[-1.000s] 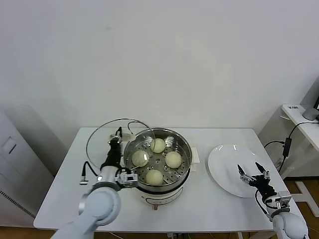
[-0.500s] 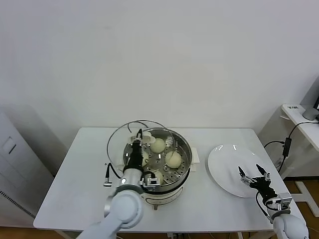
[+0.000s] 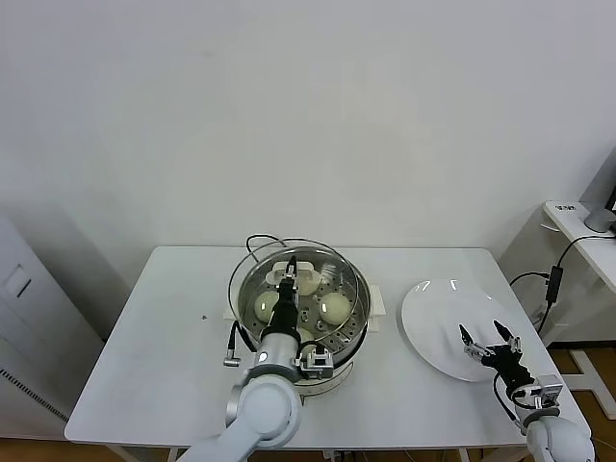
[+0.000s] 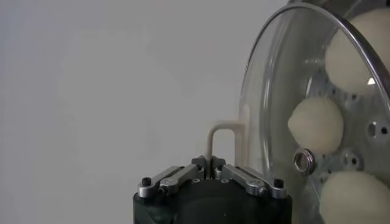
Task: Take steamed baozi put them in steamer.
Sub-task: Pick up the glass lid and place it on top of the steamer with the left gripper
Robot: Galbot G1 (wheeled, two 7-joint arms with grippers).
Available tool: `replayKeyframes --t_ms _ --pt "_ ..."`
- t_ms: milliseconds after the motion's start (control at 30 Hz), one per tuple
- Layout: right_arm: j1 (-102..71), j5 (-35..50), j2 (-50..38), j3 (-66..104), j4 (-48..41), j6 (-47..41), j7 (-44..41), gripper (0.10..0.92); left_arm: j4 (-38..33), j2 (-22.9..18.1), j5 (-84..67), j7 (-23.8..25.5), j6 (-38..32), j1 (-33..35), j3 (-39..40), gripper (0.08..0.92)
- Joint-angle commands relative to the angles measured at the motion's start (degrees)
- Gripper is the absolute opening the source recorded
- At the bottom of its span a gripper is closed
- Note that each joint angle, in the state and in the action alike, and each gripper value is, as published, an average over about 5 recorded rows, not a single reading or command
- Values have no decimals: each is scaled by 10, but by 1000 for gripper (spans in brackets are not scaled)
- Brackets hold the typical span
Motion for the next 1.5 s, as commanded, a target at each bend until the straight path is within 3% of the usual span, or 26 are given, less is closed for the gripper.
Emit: replayKeyframes --t_ms 33,1300,1500 --pt "0 -2 2 0 -3 1 0 823 7 -13 8 -2 14 4 13 111" --pt "-3 -4 4 10 -15 8 -9 823 40 -26 8 -34 3 20 9 111" --pt "-4 -4 4 11 -12 8 -11 823 49 -26 4 -59 2 27 4 111"
